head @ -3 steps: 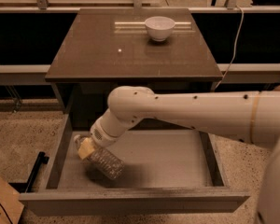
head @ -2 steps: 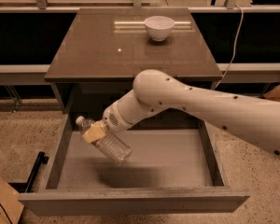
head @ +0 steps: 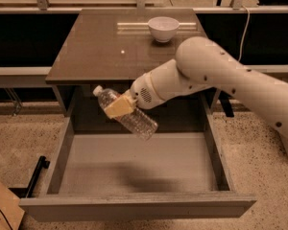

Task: Pick water bottle from top drawer and place on counter

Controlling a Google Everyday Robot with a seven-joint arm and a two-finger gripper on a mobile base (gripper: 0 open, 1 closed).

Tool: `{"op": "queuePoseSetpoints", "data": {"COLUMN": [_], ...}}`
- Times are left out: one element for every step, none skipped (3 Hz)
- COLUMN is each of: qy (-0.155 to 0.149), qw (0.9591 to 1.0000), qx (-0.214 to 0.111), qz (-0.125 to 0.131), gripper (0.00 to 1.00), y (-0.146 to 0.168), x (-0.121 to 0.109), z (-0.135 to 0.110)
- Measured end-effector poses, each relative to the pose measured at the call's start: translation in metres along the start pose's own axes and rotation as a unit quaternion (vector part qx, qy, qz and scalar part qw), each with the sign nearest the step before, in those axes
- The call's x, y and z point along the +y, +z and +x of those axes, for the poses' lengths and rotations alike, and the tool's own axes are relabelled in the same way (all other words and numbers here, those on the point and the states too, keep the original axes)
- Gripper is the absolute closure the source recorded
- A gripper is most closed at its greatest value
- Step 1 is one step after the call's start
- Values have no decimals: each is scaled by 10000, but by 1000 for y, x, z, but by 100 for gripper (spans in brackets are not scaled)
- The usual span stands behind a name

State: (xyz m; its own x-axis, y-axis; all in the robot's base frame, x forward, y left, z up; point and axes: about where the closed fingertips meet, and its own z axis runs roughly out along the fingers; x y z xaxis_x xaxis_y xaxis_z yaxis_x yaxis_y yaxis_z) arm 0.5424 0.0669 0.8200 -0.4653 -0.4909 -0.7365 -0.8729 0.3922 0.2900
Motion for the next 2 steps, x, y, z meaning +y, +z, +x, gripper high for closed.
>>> {"op": "queuePoseSetpoints", "data": {"qy": [-687,-687], "qw": [9953,9953], "qx": [-105,-102], "qz": [676,675], "gripper": [100,100], "y": [-61,-60], "x": [-21,-20], "z": [-67,-66]}}
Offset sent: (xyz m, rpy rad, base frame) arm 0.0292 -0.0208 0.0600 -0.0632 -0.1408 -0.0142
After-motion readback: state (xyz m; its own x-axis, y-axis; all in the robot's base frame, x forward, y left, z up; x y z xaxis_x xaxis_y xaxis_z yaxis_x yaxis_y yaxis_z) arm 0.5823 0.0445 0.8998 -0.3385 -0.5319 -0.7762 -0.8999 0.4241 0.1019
